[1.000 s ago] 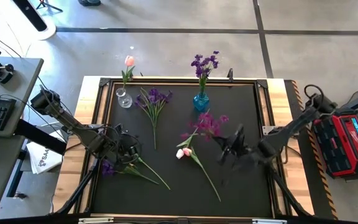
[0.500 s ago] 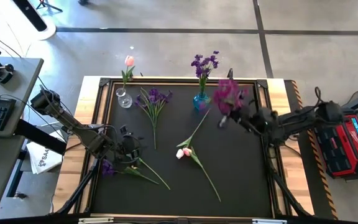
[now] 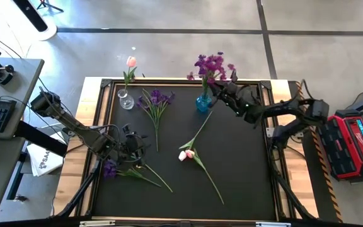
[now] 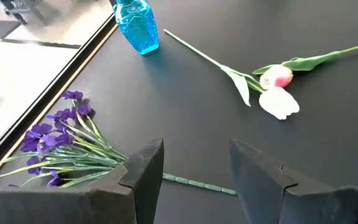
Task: Sort flowers into vase by color
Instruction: Put the pink flower into the blue vase
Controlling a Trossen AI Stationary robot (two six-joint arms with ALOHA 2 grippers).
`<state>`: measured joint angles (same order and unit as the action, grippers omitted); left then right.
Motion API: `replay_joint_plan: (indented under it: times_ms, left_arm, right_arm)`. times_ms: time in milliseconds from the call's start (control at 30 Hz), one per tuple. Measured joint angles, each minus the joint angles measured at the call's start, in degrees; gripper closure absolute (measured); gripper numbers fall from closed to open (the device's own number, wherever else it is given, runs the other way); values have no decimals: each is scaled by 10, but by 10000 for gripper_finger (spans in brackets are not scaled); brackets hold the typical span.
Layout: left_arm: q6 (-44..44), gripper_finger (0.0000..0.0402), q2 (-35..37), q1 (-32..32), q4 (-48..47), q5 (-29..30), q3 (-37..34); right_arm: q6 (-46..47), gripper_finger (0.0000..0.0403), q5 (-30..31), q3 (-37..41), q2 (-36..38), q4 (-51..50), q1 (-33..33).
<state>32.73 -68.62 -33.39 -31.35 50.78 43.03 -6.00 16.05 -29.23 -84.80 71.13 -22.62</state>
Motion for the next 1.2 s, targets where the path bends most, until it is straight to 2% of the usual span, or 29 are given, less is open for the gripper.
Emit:
replay_joint_plan:
  times_ms: [167,300,600,733,867,1067,1200]
  left_arm:
    - [0,234,0,0,0,0,0]
    - [0,234,0,0,0,0,0]
    - [8,234,0,0,0,0,0]
    - [13,234,0,0,-1,0,0]
    - [17,234,0,1,0,0,0]
    - [22,234,0,14,1,2,0]
    - [21,234,0,21,1,35,0]
  right_arm:
    - [-1,401,2,0,-29,-2,0]
    - [-2,380,2,0,-30,-4,1]
    - [0,249,-1,0,-14,-31,13]
    - [-3,198,20,0,31,-104,28]
    - [-3,167,51,0,97,-198,41]
    - [-4,158,58,0,193,-280,72]
    - [5,161,59,0,259,-307,104]
